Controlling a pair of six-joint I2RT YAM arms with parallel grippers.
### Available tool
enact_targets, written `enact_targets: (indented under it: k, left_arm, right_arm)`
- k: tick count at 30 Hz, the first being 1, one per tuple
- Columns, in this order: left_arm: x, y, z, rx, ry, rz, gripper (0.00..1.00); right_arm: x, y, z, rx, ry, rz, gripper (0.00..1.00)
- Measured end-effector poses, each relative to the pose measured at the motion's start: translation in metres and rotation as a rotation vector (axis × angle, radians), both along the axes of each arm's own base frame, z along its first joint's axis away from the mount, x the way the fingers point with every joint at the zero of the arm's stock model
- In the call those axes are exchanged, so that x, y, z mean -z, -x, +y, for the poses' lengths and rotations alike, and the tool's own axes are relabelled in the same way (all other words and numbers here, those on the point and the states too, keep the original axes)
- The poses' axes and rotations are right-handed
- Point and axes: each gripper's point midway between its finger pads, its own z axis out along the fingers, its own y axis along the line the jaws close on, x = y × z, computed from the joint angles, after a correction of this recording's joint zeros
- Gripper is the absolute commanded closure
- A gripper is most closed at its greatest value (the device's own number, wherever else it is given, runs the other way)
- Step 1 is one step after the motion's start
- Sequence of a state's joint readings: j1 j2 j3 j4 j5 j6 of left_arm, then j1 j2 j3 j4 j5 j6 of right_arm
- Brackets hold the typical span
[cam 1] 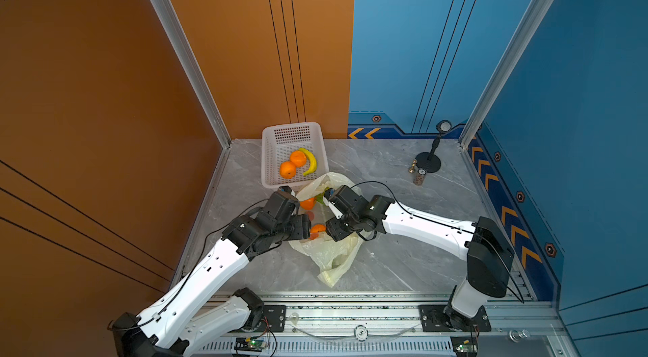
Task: Untie the knot of the plastic bag and take out the fruit
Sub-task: Pick up the fruit from the plastic bag.
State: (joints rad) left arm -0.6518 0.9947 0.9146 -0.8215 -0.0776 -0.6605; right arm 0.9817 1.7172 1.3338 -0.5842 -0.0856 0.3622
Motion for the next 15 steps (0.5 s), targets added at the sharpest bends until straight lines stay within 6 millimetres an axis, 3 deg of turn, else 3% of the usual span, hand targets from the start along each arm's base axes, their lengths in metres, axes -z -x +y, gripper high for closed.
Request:
enact_targets:
  k: [9,15]
  left_arm:
    - [0.072,0.029,-0.002,-0.002,-0.108,0.16,0.24]
    - [0.094,0.037,0.004,-0.038,-0.112,0.195,0.3]
  right_arm:
    - [0.061,0.065,-0.017,-0.103,0.108,0.127,0.47]
    - [0.058,0.069,-0.018,-0.095,0.088,0.143,0.4]
